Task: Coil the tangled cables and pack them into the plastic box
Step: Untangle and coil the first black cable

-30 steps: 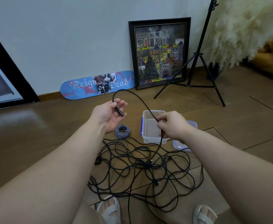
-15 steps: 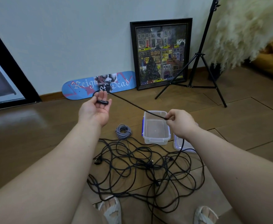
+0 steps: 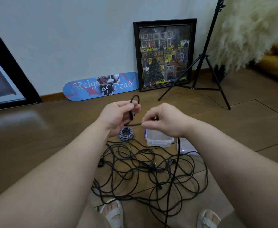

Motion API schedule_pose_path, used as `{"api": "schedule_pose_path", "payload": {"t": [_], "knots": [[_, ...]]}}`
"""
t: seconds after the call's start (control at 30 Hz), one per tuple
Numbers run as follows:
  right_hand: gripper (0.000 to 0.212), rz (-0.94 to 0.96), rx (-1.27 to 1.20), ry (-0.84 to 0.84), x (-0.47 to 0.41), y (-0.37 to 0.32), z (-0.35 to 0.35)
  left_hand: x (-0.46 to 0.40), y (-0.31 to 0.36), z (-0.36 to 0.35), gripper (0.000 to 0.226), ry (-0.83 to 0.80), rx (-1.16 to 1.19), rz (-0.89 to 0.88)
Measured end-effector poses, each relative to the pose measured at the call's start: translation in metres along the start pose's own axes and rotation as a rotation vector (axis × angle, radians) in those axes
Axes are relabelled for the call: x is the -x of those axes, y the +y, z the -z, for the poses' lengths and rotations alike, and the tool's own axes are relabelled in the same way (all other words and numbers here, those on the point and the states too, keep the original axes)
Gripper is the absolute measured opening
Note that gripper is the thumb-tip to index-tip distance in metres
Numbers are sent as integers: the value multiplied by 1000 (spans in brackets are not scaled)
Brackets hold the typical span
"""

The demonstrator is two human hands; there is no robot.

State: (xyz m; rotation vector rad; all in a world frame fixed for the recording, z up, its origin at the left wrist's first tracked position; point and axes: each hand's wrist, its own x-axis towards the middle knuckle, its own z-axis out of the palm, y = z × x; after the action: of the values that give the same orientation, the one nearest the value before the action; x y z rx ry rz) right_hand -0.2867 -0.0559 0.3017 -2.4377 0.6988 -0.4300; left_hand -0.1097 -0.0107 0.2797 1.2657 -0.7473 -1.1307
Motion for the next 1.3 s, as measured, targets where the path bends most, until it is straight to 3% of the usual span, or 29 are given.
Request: {"api": "schedule_pose_path", "payload": {"t": [0.1, 0.17, 0.37, 0.6, 0.77, 1.2, 1.3], "knots": [[12, -42, -210, 252, 3, 7, 6, 3, -2, -4, 13, -72, -93, 21], [15, -113, -285, 332, 4, 13, 7, 5, 0, -9, 13, -112, -46, 54], [20, -347, -584, 479, 5, 24, 3, 10, 6, -26, 26, -198, 114, 154], [20, -428, -825, 575, 0, 27, 2, 14, 9, -41, 30, -251, 144, 224], [22, -473, -1022, 644, -1, 32, 3, 16, 8, -49, 24, -259, 128, 182], [10, -464, -878, 609, 5, 38, 2, 16, 16, -47, 24, -262, 331, 165], [8, -434, -736, 571, 6, 41, -2, 15, 17, -44, 24, -235, 383, 136]]}}
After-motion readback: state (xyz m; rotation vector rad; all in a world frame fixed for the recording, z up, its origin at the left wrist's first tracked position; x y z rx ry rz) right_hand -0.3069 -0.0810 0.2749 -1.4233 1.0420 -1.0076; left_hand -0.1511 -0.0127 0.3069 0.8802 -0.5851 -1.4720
